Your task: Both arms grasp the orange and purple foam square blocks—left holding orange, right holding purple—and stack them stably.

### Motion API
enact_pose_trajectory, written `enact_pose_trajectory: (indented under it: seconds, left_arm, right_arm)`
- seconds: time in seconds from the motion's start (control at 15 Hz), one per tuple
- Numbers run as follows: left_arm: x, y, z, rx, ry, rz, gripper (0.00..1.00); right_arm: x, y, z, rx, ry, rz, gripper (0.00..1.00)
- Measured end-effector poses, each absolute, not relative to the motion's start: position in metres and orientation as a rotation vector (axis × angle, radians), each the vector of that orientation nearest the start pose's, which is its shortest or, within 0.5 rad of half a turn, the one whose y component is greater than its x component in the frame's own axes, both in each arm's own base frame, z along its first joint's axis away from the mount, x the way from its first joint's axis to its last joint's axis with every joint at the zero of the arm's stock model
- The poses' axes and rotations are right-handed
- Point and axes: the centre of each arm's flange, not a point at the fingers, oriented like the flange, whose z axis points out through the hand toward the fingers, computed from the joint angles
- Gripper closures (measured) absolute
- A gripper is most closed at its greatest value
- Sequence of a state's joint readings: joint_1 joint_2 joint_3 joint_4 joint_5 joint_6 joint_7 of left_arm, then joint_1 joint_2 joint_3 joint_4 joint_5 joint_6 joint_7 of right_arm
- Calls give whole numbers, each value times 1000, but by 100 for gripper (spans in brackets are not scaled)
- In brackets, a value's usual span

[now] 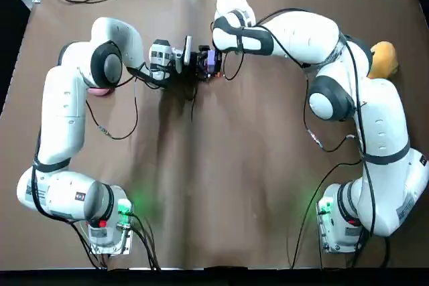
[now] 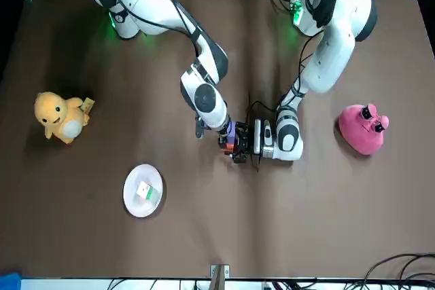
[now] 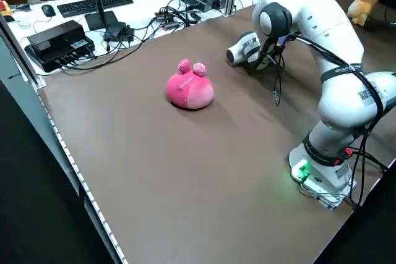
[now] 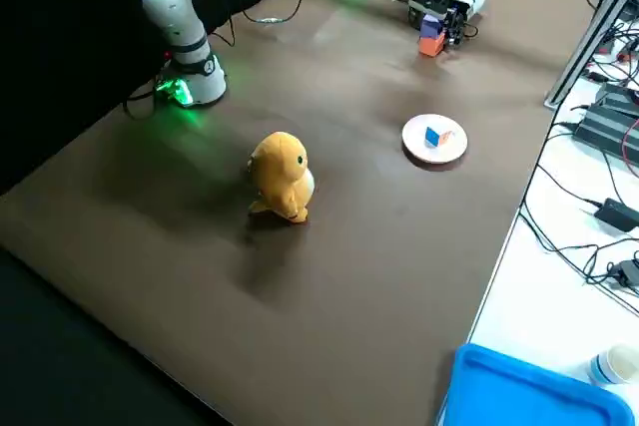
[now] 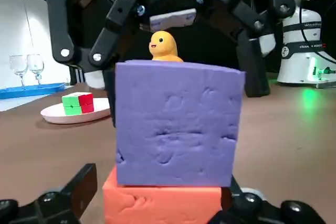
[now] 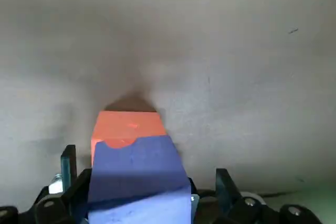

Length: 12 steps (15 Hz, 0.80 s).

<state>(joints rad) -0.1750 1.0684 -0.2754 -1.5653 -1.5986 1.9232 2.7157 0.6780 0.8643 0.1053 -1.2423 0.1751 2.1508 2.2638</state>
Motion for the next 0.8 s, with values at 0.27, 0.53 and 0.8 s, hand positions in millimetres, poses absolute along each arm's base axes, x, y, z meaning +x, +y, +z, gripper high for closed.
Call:
enact_pose_trajectory:
  seconds: [0.27,0.53,0.8]
  left_arm:
    - [567,-330,50,1122,-1355,1156,0]
    - [567,-330,50,1122,-1355,1156,0]
    - [567,-330,50,1122,-1355,1156,0]
  right_arm:
    - [552,522,251,-2114,2217,343,0]
    - [554,520,251,-2109,2222,340,0]
    - [555,519,251,-2106,2221,338,0]
